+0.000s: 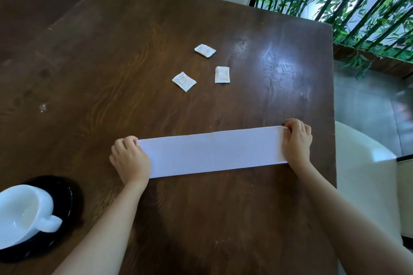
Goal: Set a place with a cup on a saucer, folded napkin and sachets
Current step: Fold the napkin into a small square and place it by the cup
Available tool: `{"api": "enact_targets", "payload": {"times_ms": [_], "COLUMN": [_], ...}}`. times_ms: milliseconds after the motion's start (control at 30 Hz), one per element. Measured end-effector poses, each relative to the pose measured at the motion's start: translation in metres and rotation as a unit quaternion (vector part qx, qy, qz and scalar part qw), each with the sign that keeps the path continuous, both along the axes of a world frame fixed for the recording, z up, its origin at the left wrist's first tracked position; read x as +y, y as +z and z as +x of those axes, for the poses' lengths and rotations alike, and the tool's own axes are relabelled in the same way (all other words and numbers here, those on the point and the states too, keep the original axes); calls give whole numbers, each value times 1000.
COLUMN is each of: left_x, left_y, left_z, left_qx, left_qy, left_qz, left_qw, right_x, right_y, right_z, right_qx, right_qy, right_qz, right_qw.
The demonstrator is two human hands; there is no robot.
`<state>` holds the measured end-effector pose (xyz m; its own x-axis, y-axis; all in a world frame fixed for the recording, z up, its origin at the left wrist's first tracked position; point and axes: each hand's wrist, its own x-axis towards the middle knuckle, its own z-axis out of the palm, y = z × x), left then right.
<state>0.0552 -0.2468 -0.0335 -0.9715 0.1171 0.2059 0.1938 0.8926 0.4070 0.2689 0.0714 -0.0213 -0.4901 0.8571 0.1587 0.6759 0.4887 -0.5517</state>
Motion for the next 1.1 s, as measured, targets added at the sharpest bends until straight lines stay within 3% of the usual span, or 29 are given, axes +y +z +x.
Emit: {"api": "enact_targets", "payload": {"times_ms": [267, 667, 833, 900, 967, 1033, 1100], "left_x": [0, 0, 2, 18, 41, 56, 52], "left_y": [-1, 4, 14, 23, 28, 21, 7], "left_z": [0, 2, -1, 2, 14, 32, 41], "left_qx": [1, -19, -33, 9, 27, -13, -47], "left_qy": [-3, -2, 2, -39, -139, -244, -273], "left_qz": [-2, -3, -45, -69, -93, -137, -178], "left_qw": [1000, 1000, 998, 997, 986, 960, 944], "right_x": [10, 10, 8, 7, 6, 6, 5], "right_y": [6, -5, -8, -8, -7, -7, -7], "right_z": [2, -3, -4, -5, -5, -5, -5], "right_qx": [-16, -93, -105, -113, -122, -134, -148], "right_qy": [38, 5, -11, -10, -7, -6, -9], "right_qz": [-11, 32, 45, 52, 58, 65, 74], "right_qw": [999, 995, 993, 992, 991, 989, 986]}}
